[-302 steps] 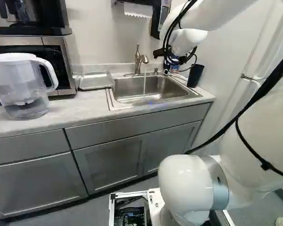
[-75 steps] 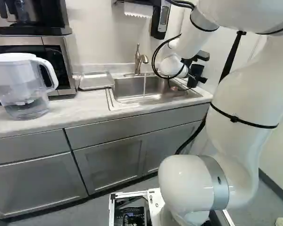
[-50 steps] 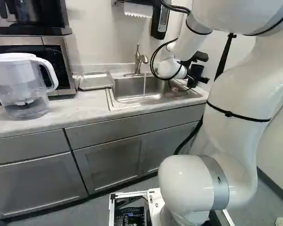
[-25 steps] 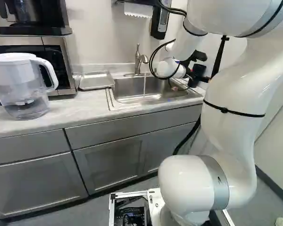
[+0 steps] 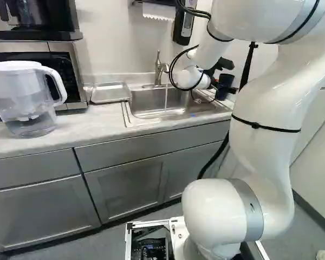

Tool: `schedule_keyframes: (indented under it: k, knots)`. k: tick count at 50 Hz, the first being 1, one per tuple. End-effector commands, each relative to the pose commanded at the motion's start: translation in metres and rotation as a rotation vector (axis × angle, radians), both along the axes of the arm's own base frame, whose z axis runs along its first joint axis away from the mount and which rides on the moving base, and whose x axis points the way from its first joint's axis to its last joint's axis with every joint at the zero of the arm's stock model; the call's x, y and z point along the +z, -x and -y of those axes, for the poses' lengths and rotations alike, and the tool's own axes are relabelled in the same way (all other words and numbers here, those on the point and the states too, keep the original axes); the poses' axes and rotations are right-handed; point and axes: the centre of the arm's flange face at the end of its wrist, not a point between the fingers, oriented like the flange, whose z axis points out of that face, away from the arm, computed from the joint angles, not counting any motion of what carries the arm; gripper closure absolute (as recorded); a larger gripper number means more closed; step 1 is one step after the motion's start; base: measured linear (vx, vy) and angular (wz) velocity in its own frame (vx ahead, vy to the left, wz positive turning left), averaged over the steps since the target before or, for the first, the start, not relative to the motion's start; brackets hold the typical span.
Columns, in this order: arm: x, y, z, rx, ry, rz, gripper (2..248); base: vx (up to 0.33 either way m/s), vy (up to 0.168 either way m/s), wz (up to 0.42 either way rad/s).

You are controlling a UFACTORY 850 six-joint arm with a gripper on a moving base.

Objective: Rinse the cup and place it in the tray

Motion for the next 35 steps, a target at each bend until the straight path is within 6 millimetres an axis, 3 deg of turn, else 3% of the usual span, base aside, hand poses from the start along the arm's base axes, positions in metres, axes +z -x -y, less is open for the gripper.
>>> schedule_keyframes:
  k: [18,35]
  knots:
    - [-0.001,-0.026,0.001,0.002,0.001,0.012,3,0.000,0.000,0.000]
    - [-0.002,-0.037,0.012,-0.017,0.002,0.019,3,0.000,0.000,0.000]
